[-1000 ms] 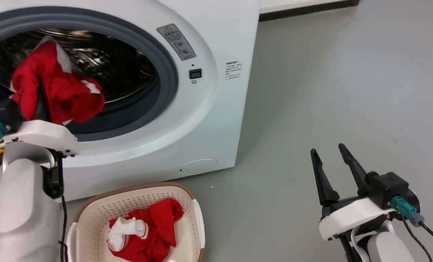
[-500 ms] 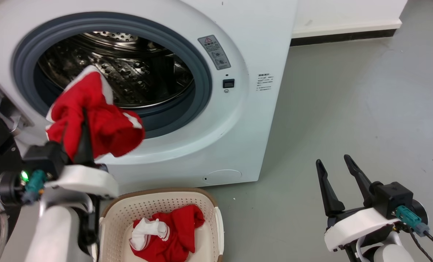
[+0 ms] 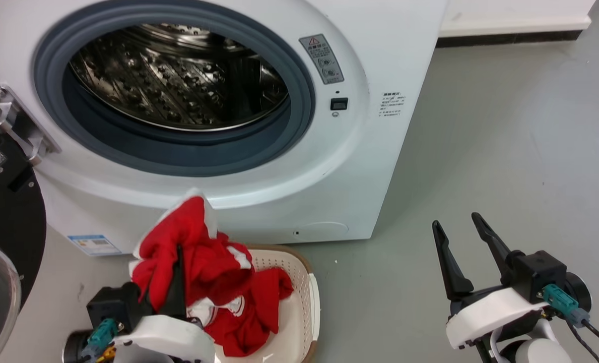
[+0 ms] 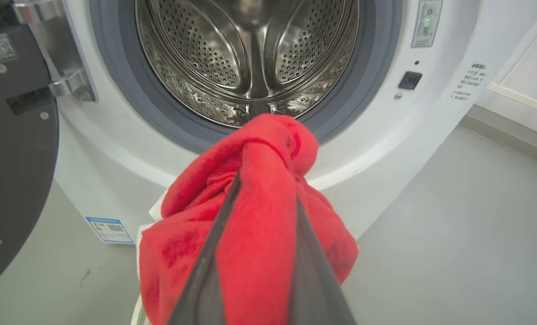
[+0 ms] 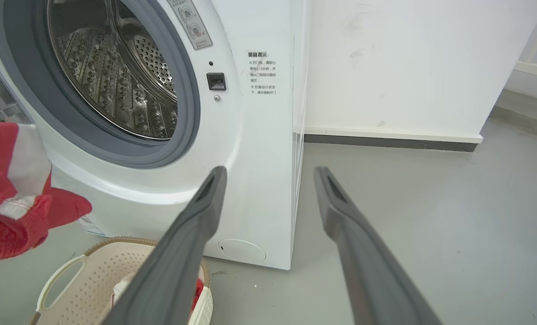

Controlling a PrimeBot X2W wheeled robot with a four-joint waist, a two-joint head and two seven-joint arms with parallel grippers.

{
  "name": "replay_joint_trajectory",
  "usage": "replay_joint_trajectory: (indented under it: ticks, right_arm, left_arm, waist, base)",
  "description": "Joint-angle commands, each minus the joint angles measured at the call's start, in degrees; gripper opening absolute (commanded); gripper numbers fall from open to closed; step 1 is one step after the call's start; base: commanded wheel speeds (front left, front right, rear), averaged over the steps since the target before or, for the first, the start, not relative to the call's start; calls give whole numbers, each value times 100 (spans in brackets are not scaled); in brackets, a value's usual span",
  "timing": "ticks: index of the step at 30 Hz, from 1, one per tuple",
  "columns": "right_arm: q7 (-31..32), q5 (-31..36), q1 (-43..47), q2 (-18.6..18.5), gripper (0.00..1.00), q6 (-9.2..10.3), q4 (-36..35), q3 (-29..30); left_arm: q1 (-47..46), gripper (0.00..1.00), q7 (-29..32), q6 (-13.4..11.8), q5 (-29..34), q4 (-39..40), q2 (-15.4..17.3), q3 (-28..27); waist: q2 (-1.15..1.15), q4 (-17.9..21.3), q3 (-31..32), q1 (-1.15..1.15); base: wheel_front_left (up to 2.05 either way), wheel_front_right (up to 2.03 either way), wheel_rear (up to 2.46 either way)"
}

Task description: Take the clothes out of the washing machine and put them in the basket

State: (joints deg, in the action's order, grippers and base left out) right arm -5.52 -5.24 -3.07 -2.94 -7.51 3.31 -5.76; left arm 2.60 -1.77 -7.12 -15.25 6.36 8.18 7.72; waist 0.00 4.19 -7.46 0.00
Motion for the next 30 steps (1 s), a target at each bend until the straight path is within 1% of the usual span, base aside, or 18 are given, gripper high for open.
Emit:
replay_joint_trajectory:
  ticks: [1, 5, 6, 9, 15, 19, 27, 30]
  right_arm:
    - [16, 24, -79, 11, 100, 4, -62, -13]
    - [26, 78, -262, 11, 100, 4, -128, -93]
    - [16, 86, -303, 10, 100, 4, -142, -101]
    - [-14, 81, -471, 10, 100, 4, -178, -148]
    - [-113, 29, -794, 0, 100, 4, -130, -263]
    - [-192, -36, -1010, -79, 100, 4, -88, -366]
    - [-352, -160, -1446, -199, 100, 4, -49, -589]
    - [-398, -221, -1574, -235, 100, 4, -39, -682]
  left_arm:
    - [83, 0, -55, -30, -147, -152, -86, -17]
    - [126, 0, -172, -5, -403, -827, -227, -49]
    - [83, 0, -206, -35, -356, -1055, -234, -35]
    - [-170, 0, -414, -41, -452, -1743, -307, -37]
    - [-862, 0, -940, 60, -602, -3131, -420, 21]
    - [-1412, 0, -1169, 148, -638, -3912, -453, 55]
    - [-2507, 0, -1340, 245, -697, -5157, -507, 73]
    - [-2856, 0, -1351, 234, -729, -5357, -511, -66]
  waist:
    - [0, -17, -207, 0]
    - [0, 14, -597, 0]
    - [0, 28, -710, 0]
    - [0, 87, -1080, 0]
    - [0, 183, -1720, 0]
    - [0, 254, -2088, 0]
    - [0, 444, -2775, 0]
    - [0, 533, -3046, 0]
  base:
    - [0, 0, 0]
    - [0, 0, 0]
    - [0, 0, 0]
    - [0, 0, 0]
    - [0, 0, 0]
    - [0, 0, 0]
    - [0, 0, 0]
    - [0, 0, 0]
